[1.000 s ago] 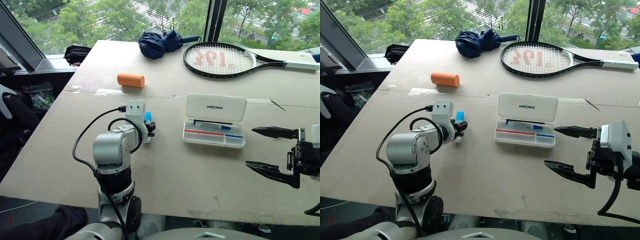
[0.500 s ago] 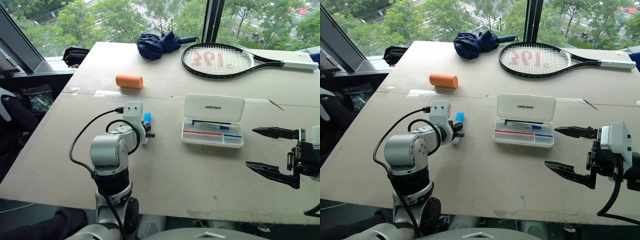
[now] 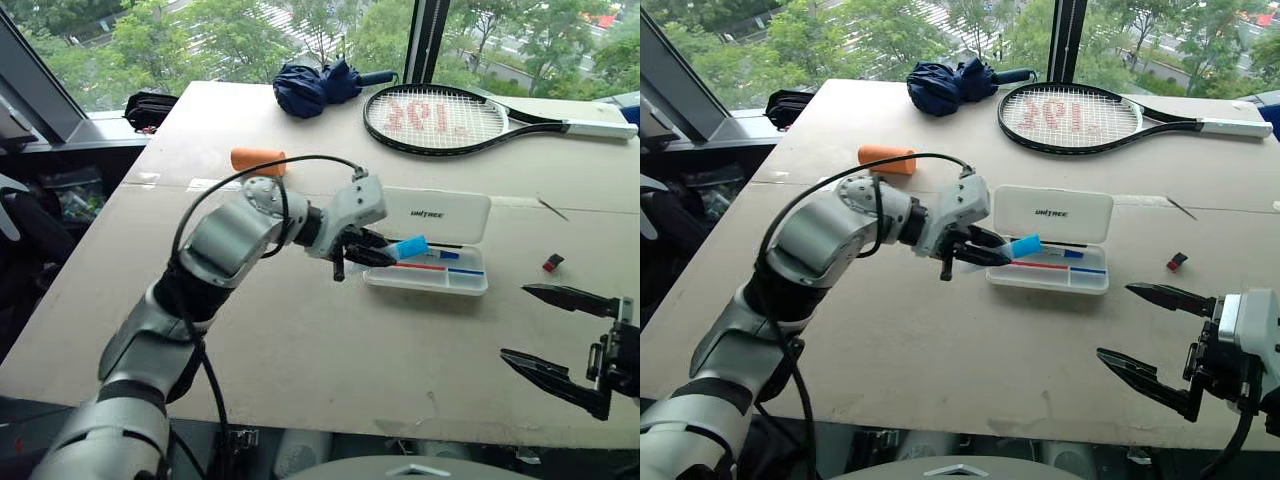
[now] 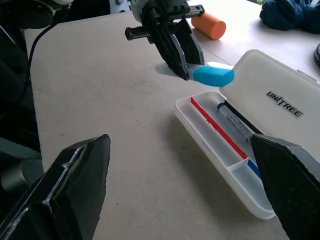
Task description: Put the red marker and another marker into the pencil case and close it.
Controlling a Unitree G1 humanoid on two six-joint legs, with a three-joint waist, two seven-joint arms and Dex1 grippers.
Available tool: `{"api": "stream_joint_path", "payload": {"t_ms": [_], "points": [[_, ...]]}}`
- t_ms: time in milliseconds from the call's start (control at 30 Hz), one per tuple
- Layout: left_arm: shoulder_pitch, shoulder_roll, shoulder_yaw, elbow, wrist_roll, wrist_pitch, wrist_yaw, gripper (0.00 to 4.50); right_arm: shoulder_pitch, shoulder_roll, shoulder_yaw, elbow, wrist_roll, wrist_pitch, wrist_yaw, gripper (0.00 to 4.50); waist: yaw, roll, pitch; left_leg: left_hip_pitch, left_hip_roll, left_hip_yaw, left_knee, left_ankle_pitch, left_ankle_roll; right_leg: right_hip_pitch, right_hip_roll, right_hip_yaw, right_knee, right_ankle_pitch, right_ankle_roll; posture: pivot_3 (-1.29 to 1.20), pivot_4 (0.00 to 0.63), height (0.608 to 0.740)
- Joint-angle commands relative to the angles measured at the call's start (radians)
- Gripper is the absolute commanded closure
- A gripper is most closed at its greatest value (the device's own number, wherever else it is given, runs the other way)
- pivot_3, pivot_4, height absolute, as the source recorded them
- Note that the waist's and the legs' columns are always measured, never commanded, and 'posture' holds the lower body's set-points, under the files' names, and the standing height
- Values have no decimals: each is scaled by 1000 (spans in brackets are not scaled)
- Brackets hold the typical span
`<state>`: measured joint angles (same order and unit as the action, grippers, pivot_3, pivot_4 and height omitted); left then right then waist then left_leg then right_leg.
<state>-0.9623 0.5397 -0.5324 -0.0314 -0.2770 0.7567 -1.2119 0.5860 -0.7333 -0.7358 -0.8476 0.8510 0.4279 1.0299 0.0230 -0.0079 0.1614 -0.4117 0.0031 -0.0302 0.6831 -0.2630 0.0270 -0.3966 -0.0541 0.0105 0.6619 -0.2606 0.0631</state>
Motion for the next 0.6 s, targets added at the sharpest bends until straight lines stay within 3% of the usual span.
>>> {"api": "stream_joint_path", "payload": {"t_ms": [33, 200, 600], "points": [[-81, -68, -75, 206, 104, -209, -78, 3759, 50, 25, -64, -53, 1, -31, -14, 0, -7, 0, 0, 0, 0, 0, 0, 0, 0, 0, 0, 0, 0, 0, 0, 0, 150, 732], [-147, -163, -106, 379, 178, -277, -114, 3759, 116, 64, -88, -101, 1, -47, -48, 0, -14, 0, 1, 0, 1, 0, 0, -1, 1, -1, 2, 1, 1, 0, 0, 0, 150, 732], [-149, -194, -97, 389, 241, -209, -173, 3759, 138, 65, -73, -119, -6, -64, -91, 0, -10, 0, 1, -1, 2, 0, 0, -1, 2, -2, 2, 0, 1, 0, 0, 0, 150, 732]]}}
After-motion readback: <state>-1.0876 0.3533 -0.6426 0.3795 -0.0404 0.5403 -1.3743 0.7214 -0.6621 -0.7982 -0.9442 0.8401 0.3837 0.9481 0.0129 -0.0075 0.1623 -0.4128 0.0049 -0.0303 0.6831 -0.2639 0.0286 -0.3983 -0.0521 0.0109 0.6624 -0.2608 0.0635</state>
